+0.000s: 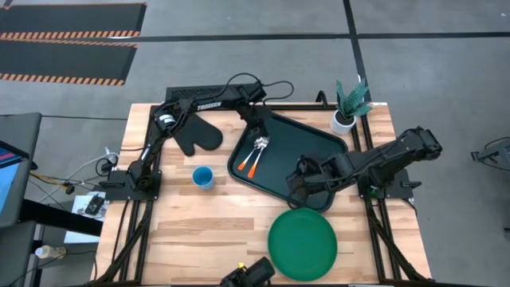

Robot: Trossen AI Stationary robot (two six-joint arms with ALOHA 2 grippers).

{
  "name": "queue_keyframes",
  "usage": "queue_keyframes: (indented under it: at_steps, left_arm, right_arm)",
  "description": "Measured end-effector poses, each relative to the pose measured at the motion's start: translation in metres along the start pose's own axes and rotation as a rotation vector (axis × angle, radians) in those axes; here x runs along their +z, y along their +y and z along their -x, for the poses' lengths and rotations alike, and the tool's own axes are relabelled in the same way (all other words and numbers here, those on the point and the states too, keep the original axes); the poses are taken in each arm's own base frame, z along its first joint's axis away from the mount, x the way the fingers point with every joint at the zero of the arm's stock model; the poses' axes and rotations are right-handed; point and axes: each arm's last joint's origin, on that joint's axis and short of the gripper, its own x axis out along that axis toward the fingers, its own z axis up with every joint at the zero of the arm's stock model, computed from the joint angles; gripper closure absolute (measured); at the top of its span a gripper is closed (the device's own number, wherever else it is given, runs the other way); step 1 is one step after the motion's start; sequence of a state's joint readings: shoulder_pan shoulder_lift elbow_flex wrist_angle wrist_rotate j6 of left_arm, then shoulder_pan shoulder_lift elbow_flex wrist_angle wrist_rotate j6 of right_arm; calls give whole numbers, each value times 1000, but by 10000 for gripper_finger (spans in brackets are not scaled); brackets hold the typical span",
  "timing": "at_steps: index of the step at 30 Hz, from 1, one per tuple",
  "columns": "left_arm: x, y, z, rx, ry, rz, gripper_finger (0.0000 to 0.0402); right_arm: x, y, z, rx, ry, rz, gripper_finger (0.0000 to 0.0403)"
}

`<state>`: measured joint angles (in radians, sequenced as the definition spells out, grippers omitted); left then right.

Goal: Pick and place plate/cup/fork/spoon on tray
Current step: Put the orange fork on the right side of the spoon on the black serving tray, then put the green plate to the right of the orange fork and orange spoon on the black serving tray

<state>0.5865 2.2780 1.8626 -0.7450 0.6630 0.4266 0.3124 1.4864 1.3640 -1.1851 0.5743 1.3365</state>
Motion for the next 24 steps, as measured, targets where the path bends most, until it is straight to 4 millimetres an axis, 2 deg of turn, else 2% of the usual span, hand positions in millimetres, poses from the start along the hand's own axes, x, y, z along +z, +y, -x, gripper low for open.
queue_keyframes:
  at_steps: [10, 19, 24]
  left_arm:
    - [1, -1, -2, 24, 11, 23, 397]
    - [3, -7, -7, 58, 37, 34, 350]
    - [3, -6, -7, 63, 38, 53, 343]
  right_arm:
    - [0, 0, 0, -1, -2, 0, 163]
    - [0, 0, 0, 0, -3, 0, 163]
    - [0, 1, 0, 7, -5, -5, 163]
